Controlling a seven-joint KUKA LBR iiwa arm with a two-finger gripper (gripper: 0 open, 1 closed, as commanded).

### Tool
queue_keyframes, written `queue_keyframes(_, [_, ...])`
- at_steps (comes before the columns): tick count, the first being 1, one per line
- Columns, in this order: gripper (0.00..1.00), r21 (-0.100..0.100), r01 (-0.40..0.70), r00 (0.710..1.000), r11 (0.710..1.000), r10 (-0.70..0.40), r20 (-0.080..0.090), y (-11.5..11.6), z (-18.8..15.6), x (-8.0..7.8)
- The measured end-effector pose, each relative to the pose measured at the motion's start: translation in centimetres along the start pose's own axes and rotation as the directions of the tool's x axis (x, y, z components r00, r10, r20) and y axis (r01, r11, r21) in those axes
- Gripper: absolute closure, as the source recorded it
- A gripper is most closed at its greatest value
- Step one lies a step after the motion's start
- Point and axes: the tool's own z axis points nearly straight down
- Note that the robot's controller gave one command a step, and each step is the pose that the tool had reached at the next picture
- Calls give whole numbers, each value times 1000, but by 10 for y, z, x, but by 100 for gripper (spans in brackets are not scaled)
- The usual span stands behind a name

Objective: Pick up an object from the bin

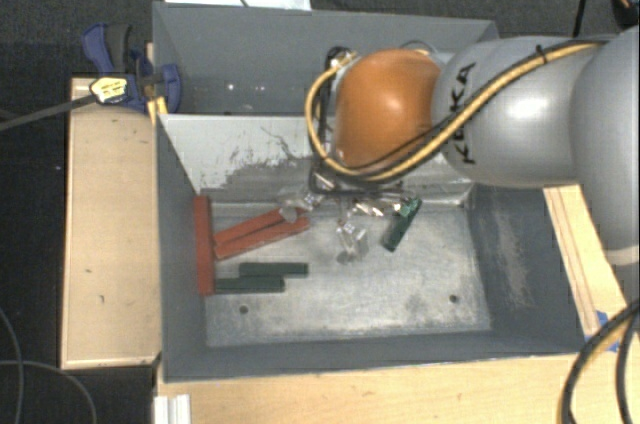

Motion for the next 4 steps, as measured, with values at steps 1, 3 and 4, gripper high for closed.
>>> queue_keyframes(1, [0, -3, 35, 999, 999, -35, 4, 52, -22, -55])
queue_keyframes(3, [0, -7, 559, 829, 829, -559, -3, 11, 31, -10])
queue_keyframes(4, [100, -9, 557, 831, 831, -557, -1, 12, 31, -11])
